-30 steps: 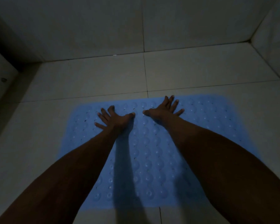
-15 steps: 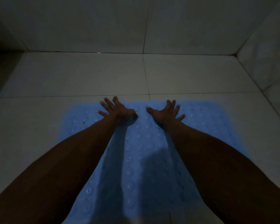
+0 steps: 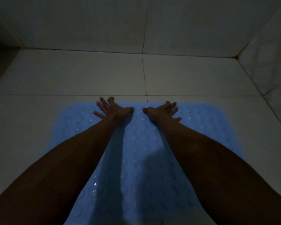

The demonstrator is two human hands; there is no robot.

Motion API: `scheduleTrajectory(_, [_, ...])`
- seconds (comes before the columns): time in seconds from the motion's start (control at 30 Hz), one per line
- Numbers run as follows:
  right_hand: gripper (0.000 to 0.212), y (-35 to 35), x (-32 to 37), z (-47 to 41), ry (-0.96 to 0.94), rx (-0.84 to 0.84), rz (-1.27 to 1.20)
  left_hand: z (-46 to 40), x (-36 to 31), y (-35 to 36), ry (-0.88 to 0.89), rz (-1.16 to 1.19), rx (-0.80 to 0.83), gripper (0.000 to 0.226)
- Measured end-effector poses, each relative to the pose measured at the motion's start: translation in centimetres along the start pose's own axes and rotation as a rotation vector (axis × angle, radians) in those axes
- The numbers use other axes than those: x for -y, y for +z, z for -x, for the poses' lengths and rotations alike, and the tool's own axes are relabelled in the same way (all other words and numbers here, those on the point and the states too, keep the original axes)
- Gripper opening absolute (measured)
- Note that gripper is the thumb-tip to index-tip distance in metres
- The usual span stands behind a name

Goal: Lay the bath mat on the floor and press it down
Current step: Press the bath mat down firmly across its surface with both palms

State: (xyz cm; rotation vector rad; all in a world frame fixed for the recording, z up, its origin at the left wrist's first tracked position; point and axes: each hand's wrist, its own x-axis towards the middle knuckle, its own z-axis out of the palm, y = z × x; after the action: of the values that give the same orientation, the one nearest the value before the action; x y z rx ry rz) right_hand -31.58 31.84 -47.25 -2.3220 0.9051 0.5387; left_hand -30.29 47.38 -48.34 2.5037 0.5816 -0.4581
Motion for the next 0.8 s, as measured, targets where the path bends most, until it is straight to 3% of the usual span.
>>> scheduleTrajectory(0.37, [0.131,-0.1,-0.8,-0.2,-0.068,0.002,0.012,-0.4,-1.5,0.4,-0.021,-0.027,-0.030,0.101])
scheduleTrajectory(0.47, [0.131,-0.3,-2.1,-0.6,-0.161,-0.006,0.121,-0.1,-2.2,0.4,0.089,-0.016,-0.059,0.087])
scheduleTrajectory(0.63, [0.115,-3.2,-5.0,-3.1,-0.213,-0.218,0.191,-0.3,-4.0,1.1,0.290,-0.030,0.000,0.061])
scheduleTrajectory(0.8, [0.114,-4.8,-7.5,-4.9,-0.212,-0.086,0.127,0.4,-4.9,3.4,0.241,-0.009,0.033,0.106])
